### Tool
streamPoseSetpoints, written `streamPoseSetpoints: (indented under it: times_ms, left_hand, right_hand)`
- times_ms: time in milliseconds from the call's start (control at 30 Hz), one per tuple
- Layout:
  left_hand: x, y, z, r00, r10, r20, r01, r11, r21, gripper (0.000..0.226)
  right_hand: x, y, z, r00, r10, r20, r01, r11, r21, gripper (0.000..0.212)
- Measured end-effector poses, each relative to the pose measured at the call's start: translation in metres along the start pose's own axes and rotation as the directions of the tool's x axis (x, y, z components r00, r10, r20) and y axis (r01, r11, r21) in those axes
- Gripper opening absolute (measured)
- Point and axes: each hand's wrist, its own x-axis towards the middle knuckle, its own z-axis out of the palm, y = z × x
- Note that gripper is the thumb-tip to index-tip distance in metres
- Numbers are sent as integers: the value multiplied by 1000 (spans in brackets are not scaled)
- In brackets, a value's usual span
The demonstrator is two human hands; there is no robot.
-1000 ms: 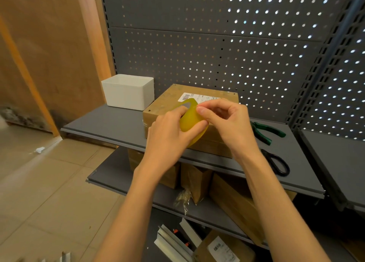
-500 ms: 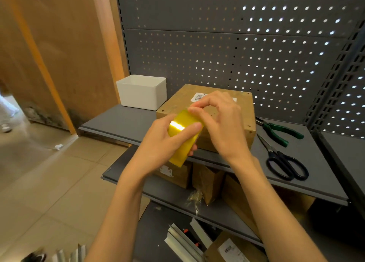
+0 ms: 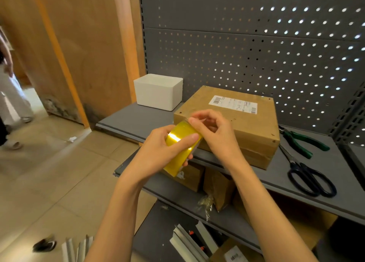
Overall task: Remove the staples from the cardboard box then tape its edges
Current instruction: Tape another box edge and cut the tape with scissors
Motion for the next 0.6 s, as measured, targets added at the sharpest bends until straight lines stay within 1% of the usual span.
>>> streamPoseSetpoints:
  times_ms: [33, 67, 167, 233, 300, 333, 400, 467, 600]
  left_hand:
    - [0, -1, -2, 1000, -3, 1, 3, 1000, 3, 38]
    - [0, -2, -4, 1000, -6, 7, 6, 1000, -3, 37]
    - [1, -6, -6, 999, -6, 35, 7, 999, -31, 35]
    - [2, -8, -8, 998, -18, 54, 19, 999, -32, 35]
    - [3, -12, -11, 997, -34, 75, 36, 999, -27, 35]
    - [4, -13, -11, 997, -33, 65, 34, 999, -16, 36]
    - [6, -15, -12, 999, -32, 7, 32, 999, -18, 41]
    - [9, -11, -14, 998, -46, -41, 44, 998, -42, 45]
    - [23, 7, -29, 996, -36, -77, 39, 998, 40, 40]
  right_hand:
    - [1, 1, 1, 1000, 28, 3, -28, 1000, -8, 5]
    - [2, 2, 2, 999, 47, 11, -47, 999, 3, 5]
    - [3, 7, 4, 998, 45, 39, -47, 997, 57, 12]
    - [4, 9, 4, 998, 48, 27, -50, 995, 83, 15]
    - [5, 11, 3, 998, 58, 3, -58, 997, 58, 16]
    - [5, 11, 4, 998, 56, -12, -55, 998, 29, 15]
    - [5, 10, 5, 998, 19, -56, -21, 999, -49, 14]
    - [7, 4, 9, 992, -56, -115, 40, 990, -132, 13]
    - [15, -12, 19, 960, -181, -212, 133, 965, -225, 14]
